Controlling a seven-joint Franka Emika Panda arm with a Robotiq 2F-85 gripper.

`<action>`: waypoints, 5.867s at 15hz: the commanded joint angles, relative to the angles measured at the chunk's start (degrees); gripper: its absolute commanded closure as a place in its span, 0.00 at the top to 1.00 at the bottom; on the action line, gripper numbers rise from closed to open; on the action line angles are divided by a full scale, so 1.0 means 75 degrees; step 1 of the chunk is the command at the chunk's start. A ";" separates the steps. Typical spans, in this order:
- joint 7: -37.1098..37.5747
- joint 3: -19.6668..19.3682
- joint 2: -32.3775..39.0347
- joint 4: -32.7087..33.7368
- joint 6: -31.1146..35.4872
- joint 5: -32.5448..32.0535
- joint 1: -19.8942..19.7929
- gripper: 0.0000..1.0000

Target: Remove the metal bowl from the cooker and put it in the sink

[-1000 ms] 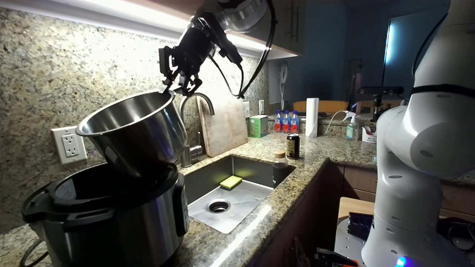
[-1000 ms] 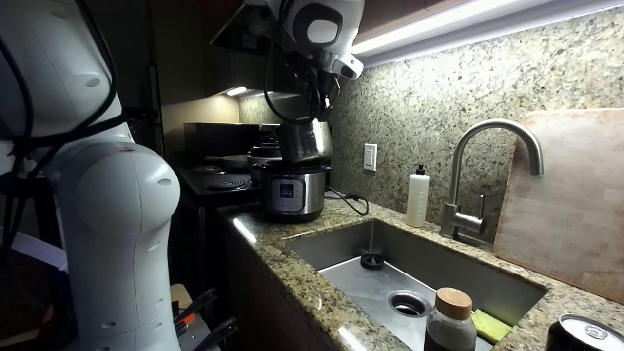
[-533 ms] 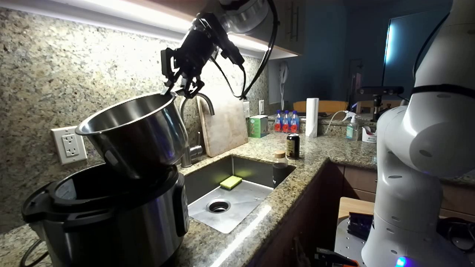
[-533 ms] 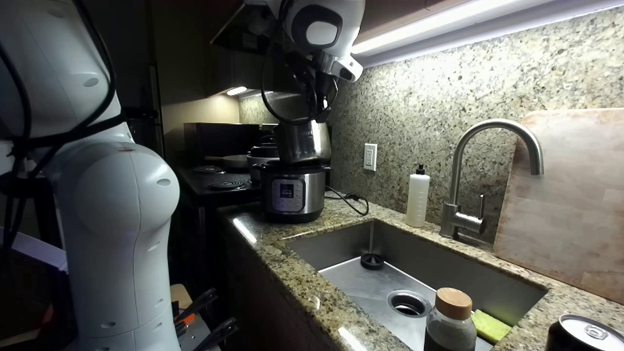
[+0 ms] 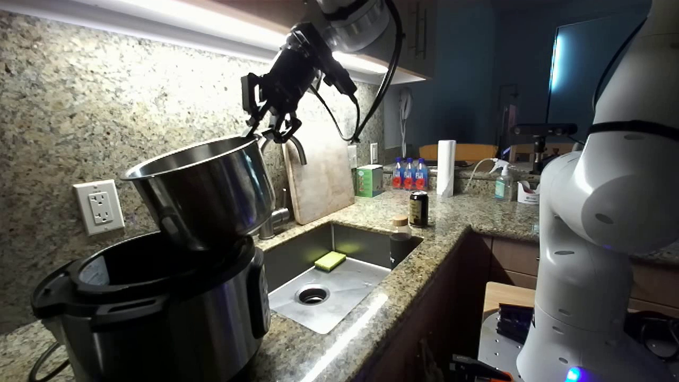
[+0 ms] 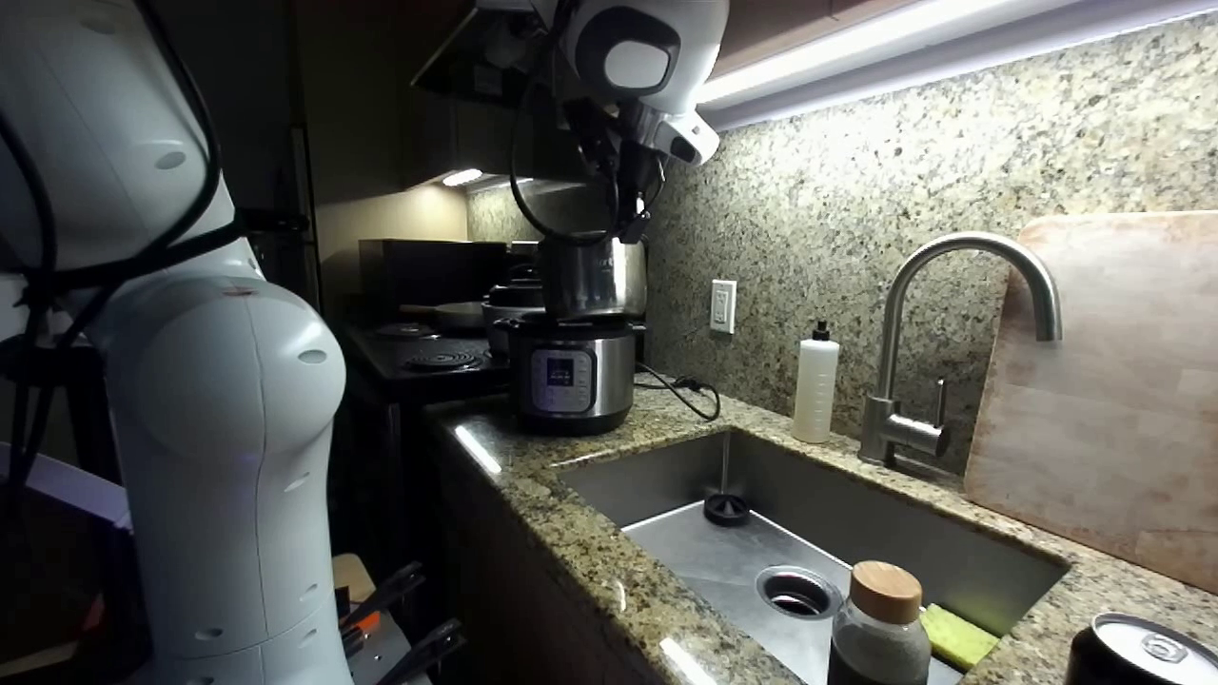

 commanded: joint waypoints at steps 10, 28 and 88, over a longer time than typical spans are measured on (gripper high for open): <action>0.0086 -0.0235 -0.0566 -0.0634 -0.0192 0.0228 -0.0651 0.06; 0.0004 -0.0494 -0.0819 -0.0975 -0.0174 0.0487 -0.0947 0.06; -0.0428 -0.1627 0.0696 -0.1689 0.1046 0.0480 -0.2202 0.04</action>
